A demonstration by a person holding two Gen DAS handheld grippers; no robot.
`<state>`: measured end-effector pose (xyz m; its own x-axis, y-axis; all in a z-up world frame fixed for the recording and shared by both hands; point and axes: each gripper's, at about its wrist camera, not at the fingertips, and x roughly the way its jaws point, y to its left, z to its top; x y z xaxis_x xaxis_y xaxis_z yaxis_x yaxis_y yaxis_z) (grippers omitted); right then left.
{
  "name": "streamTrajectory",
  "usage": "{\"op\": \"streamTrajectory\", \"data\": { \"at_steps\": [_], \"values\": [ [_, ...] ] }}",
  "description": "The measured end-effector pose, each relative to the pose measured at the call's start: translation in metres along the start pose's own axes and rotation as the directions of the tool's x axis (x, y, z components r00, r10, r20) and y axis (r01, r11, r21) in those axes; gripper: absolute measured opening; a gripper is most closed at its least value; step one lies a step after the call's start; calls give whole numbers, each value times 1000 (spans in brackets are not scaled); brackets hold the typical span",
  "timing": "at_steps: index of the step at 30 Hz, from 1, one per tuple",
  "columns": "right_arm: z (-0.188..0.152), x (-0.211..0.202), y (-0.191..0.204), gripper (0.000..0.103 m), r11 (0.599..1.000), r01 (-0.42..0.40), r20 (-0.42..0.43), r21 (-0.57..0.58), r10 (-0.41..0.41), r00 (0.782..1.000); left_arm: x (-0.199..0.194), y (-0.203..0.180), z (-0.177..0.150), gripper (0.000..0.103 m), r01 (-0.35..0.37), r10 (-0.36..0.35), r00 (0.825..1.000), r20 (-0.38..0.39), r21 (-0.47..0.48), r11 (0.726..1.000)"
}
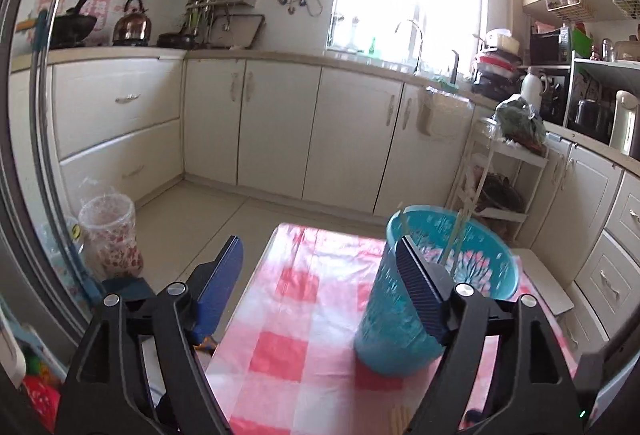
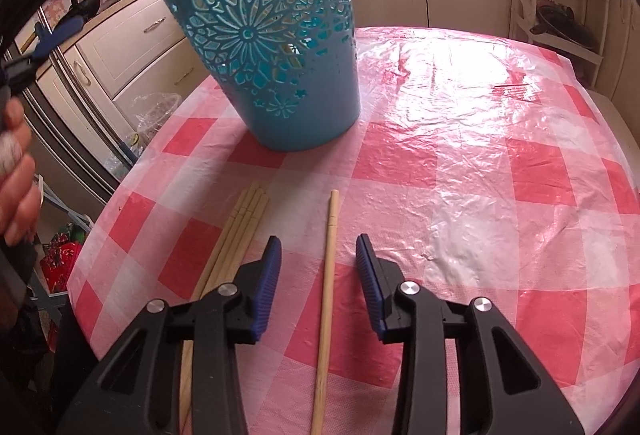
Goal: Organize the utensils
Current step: 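Close the right gripper on a loose wooden stick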
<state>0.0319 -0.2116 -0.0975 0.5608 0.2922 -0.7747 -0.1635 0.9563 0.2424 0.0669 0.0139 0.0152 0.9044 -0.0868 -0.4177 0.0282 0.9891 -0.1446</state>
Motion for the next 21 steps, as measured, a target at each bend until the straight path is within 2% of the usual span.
{"op": "streamTrajectory", "data": {
  "at_steps": [5,9,11,12,14,17,21],
  "values": [
    [-3,0,12,28,993,89,-5,-75,-90,996,25,29,-55,75,-46,44,989,-140,-9,999],
    [-9,-2,24,27,970,175,-6,-167,-179,984,39,36,-72,75,-46,40,977,-210,-25,999],
    [-11,-4,26,12,969,168,-7,-179,-173,985,38,41,-72,75,-45,34,979,-199,-54,998],
    [-12,-5,26,9,970,167,-7,-176,-171,985,39,43,-71,78,-40,27,979,-201,-64,997],
    [-13,-8,19,6,984,132,-8,-118,-134,991,42,47,-71,82,-37,19,978,-207,-86,996],
    [-13,-12,-3,5,999,26,-10,35,-26,1000,45,52,-73,86,-36,9,975,-222,-115,993],
    [-11,-29,-28,5,968,-139,71,208,127,989,53,48,-75,88,-46,20,968,-251,-96,994]
  ]
}}
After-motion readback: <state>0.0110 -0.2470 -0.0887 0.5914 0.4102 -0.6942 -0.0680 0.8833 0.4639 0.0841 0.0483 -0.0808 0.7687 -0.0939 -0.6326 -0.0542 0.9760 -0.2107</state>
